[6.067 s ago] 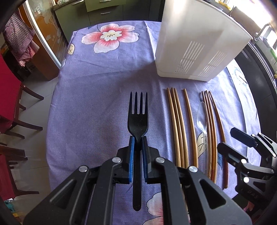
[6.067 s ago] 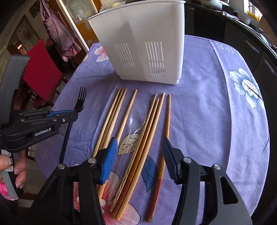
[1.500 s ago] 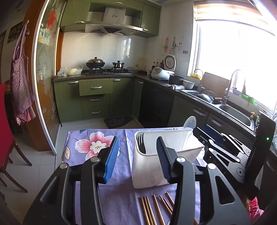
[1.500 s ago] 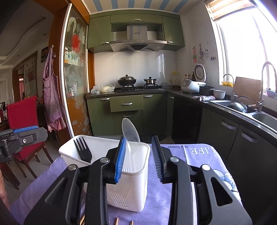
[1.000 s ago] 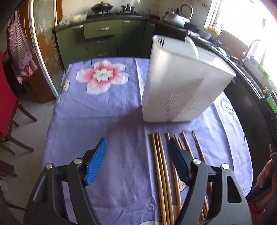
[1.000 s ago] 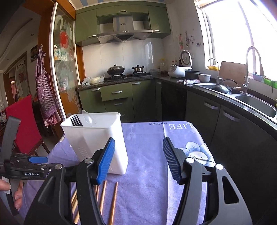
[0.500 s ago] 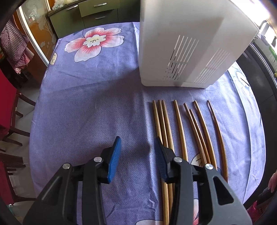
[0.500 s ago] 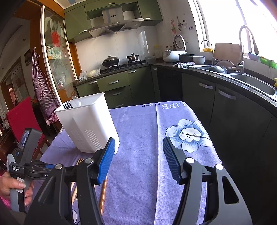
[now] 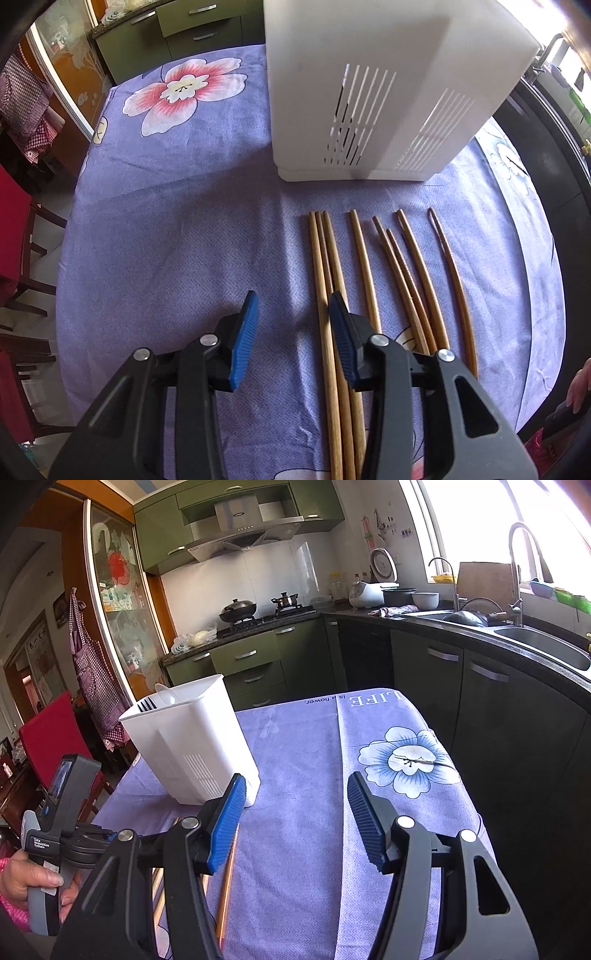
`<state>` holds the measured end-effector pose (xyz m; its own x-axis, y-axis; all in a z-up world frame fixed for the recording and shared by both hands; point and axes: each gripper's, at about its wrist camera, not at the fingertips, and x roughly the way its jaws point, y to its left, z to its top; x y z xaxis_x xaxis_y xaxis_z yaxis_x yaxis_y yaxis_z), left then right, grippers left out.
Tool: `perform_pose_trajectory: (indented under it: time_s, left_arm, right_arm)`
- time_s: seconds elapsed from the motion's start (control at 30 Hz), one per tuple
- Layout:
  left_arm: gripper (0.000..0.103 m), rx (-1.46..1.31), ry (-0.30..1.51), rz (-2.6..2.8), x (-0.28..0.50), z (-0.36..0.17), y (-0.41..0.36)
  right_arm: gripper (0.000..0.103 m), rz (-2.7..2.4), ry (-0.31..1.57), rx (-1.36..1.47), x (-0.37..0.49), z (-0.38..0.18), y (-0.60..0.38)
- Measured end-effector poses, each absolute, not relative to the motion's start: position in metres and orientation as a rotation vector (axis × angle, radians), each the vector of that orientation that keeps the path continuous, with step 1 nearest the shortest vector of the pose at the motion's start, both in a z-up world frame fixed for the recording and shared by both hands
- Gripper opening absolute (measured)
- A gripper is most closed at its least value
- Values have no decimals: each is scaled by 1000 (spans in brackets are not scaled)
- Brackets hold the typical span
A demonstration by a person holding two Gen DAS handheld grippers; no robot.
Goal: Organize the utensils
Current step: 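Move the left gripper back to the chopsticks and grasp one wooden chopstick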
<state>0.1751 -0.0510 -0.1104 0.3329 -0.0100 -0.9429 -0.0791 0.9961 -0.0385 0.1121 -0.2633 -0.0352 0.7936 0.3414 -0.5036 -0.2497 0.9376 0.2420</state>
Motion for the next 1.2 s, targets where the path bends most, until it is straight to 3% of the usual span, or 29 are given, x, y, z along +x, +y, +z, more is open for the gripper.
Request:
perform_pose_trajectory:
  time_s: [0.13,0.5,0.67,0.93,1.13,1.2]
  left_arm:
    - [29,-92,1255,38,177,-112,-48]
    - [28,-82,1261,16,173,-116,-58]
    - [8,-70,1271,25,173,-116,-54]
    - [6,-88,1188,17,169,-103,-43]
    - [6,-71,1046,4,151,-73,-44]
    - [6,-65,1014,7,147,-66,-42]
  right_arm:
    - [57,325,575,164,113,-36,-261]
    - [57,343,586,153,116,-38,-249]
    - [57,348,596,158,117,-40,-249]
    - [57,456,771,4,126,-67,-208]
    - [36,511,925,-65,138,-102,-175]
    - [36,513,945,-80,140,-108,-166]
